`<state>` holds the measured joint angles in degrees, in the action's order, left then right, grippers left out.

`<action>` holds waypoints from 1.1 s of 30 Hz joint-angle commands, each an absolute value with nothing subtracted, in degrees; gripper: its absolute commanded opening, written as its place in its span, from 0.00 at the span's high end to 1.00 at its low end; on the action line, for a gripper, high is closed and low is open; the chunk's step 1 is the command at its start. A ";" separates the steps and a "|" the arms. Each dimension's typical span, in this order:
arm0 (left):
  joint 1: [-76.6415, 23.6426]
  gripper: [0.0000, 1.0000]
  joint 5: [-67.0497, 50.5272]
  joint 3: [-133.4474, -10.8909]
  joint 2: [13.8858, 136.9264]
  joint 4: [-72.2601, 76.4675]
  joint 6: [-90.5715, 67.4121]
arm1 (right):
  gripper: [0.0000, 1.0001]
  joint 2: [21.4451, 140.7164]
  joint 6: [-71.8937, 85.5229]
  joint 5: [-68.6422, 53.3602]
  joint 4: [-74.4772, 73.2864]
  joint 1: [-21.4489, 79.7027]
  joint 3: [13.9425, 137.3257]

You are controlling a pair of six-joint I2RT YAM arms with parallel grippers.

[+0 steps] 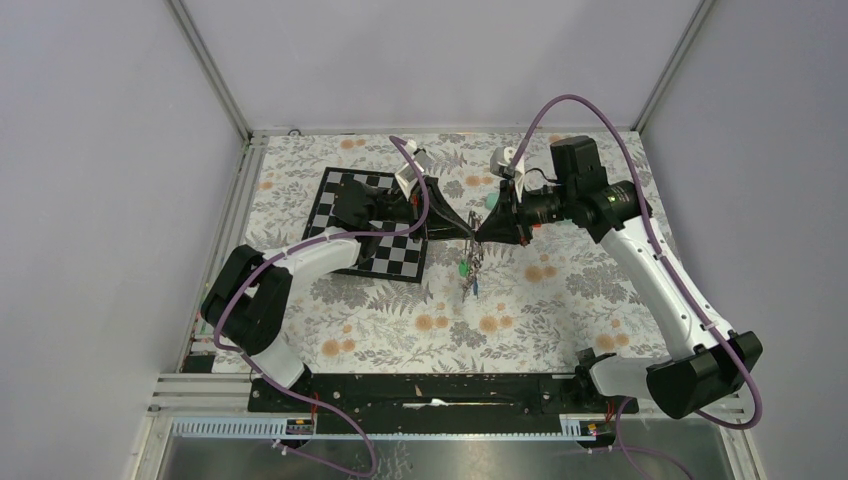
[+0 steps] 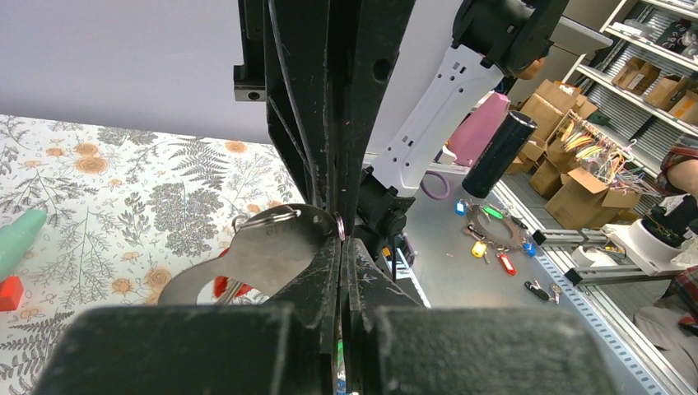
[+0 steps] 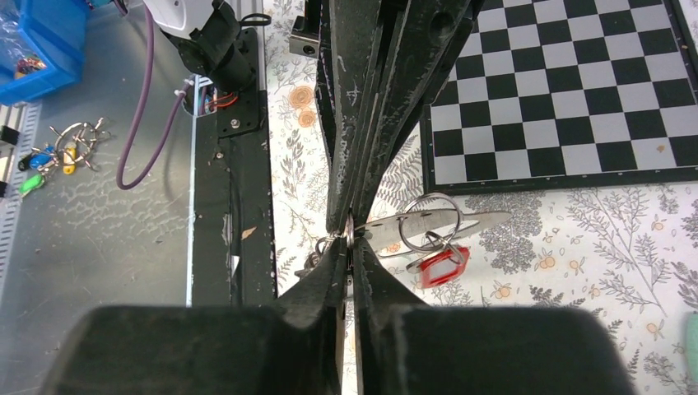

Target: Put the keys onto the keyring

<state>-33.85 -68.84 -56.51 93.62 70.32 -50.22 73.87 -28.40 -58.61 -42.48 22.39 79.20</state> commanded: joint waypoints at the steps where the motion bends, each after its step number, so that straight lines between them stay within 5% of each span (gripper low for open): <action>1: -34.10 1.00 -67.81 -57.07 93.02 74.71 -50.70 | 0.96 73.32 -27.86 -61.11 -41.20 22.32 79.63; 10: -33.36 0.99 -70.47 -58.79 92.99 69.98 -46.58 | 1.00 73.48 -29.55 -56.47 -46.53 22.46 83.77; 16: -32.92 0.75 -72.07 -66.08 91.83 44.89 -28.62 | 1.00 76.63 -31.60 -47.04 -54.92 24.42 89.45; 22: -33.11 0.65 -72.29 -69.70 92.16 32.97 -19.51 | 1.00 78.66 -31.38 -42.62 -57.90 26.11 92.38; 33: -34.82 0.66 -72.44 -69.65 93.04 32.99 -18.45 | 1.00 82.15 -32.29 -38.46 -61.86 27.76 97.33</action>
<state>-34.06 -71.13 -67.68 93.49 32.40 -20.34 81.89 -31.31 -39.90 -59.94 26.89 93.80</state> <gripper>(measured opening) 0.355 0.021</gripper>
